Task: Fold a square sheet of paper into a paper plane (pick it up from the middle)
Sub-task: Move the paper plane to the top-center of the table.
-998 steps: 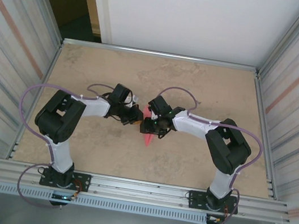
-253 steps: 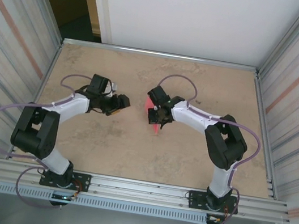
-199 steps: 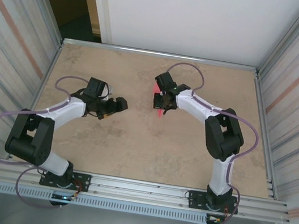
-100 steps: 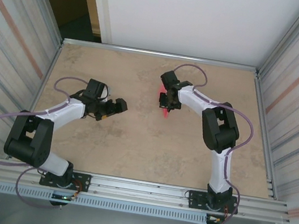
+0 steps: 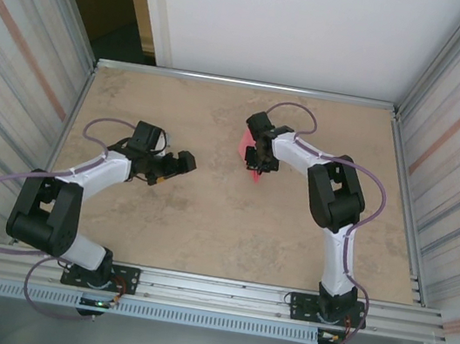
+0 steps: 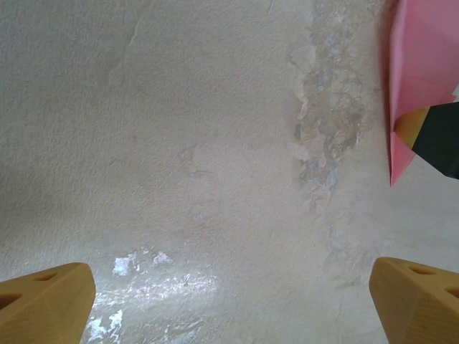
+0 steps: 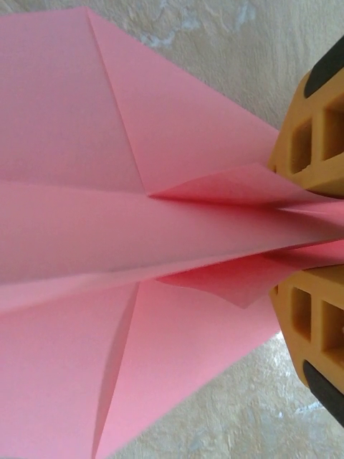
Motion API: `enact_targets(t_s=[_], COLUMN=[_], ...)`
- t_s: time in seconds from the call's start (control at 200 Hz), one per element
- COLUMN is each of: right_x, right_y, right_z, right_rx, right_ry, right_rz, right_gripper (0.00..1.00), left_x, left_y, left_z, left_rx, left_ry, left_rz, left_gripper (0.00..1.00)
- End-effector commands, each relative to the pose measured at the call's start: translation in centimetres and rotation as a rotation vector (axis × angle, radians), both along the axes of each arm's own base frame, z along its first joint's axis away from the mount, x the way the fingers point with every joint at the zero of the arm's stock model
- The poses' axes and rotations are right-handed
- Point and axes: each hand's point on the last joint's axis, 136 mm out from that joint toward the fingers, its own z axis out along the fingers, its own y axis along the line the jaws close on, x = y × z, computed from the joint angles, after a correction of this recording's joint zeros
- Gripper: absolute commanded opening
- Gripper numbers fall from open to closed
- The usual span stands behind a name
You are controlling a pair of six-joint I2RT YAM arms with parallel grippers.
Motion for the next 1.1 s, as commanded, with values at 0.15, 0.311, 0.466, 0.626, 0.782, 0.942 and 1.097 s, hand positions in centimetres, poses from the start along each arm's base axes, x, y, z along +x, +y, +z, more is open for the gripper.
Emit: enact_targets(t_s=[0.15,0.311,0.466,0.626,0.782,0.942,1.097], right_x=[-0.2,0.9,2.7,3.8,4.1,4.1,4.5], right_y=[-0.9,-1.2,-1.1,-0.6,-0.4,-0.5,-0.3], right_z=[-3.0,-2.9,-2.5,-2.8,-3.0,-3.2,-2.0], right_rx=[-0.064,-0.054,-0.021,-0.023,-0.037,-0.049,-0.036], right_ry=[0.041,0.017,-0.008,-0.015,-0.023,-0.024,-0.046], right_rz=[-0.004,-0.053,-0.101,-0.088,-0.051,-0.030,-0.031], right_gripper=[0.29,0.32,0.33,0.33,0.34,0.33,0.34], left_x=[-0.1,0.0,0.2,0.1,0.2,0.3,0.5], left_y=[-0.1,-0.2,-0.3,-0.3,-0.4,-0.5,-0.6], left_z=[-0.6,-0.4,-0.2,-0.2,-0.2,-0.1,0.6], left_rx=[-0.006,-0.010,-0.015,-0.018,-0.021,-0.026,-0.030], left_ry=[0.017,0.012,0.010,0.014,0.011,0.009,-0.002], left_rz=[-0.012,-0.012,-0.010,-0.012,-0.014,-0.013,-0.014], left_gripper=[0.99,0.99,0.99,0.99,0.99,0.99,0.99])
